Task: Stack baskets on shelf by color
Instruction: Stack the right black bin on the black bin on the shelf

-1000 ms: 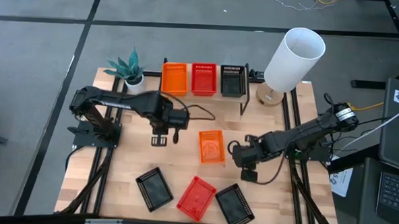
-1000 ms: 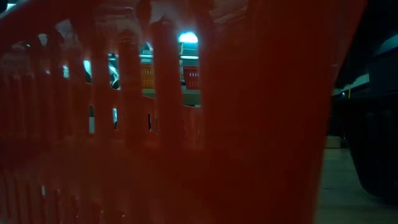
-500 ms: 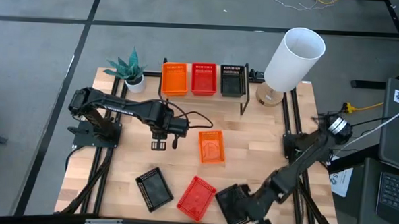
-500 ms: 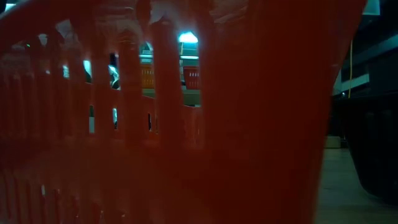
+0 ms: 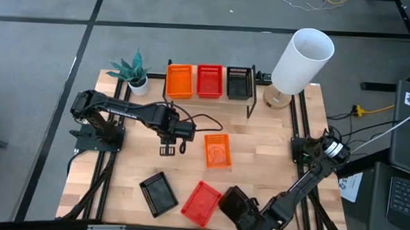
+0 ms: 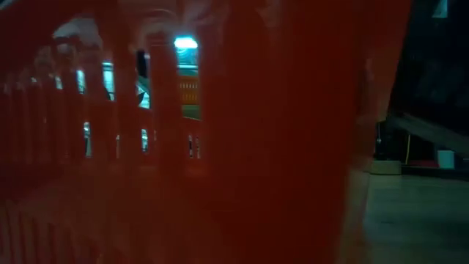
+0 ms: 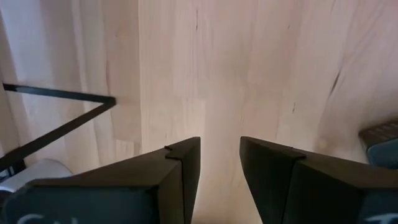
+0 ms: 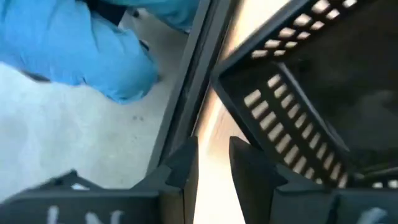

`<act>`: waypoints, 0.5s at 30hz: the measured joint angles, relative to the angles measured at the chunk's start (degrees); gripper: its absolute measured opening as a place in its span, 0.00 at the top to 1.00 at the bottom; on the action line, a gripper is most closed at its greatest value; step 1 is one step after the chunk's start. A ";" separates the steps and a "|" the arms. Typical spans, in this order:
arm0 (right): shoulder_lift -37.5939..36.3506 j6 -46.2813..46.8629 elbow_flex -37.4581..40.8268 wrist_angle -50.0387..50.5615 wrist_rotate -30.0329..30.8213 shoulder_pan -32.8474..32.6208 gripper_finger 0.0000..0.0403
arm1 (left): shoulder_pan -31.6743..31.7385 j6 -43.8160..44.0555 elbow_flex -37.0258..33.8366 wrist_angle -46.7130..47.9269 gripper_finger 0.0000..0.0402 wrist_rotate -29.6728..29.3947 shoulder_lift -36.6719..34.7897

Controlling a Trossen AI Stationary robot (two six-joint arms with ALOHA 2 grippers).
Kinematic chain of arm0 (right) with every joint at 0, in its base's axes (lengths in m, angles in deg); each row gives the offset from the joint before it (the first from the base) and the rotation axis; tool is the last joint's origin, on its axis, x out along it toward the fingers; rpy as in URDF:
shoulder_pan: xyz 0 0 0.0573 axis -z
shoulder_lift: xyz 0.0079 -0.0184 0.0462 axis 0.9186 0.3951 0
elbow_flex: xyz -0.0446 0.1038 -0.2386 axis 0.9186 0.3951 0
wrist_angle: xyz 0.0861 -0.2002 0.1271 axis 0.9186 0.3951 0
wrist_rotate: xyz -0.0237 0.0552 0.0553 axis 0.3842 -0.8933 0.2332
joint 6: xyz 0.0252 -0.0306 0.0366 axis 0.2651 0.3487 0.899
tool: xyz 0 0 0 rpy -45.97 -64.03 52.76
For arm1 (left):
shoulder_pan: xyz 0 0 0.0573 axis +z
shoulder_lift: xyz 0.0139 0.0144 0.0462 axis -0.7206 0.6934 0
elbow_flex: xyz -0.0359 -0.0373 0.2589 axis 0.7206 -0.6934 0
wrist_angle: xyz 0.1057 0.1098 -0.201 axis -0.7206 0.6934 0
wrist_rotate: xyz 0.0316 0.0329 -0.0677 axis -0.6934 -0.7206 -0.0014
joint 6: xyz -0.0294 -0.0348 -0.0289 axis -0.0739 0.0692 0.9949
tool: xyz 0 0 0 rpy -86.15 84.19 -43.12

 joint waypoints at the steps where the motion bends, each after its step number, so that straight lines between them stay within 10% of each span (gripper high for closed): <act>1: 0.12 0.87 -0.10 -0.20 0.20 0.04 0.77 | -0.08 0.01 0.00 -0.21 0.74 0.01 0.00; 15: 0.12 -6.15 -12.71 12.87 7.28 -0.39 0.77 | -0.85 0.00 -0.02 -0.25 0.74 0.02 0.00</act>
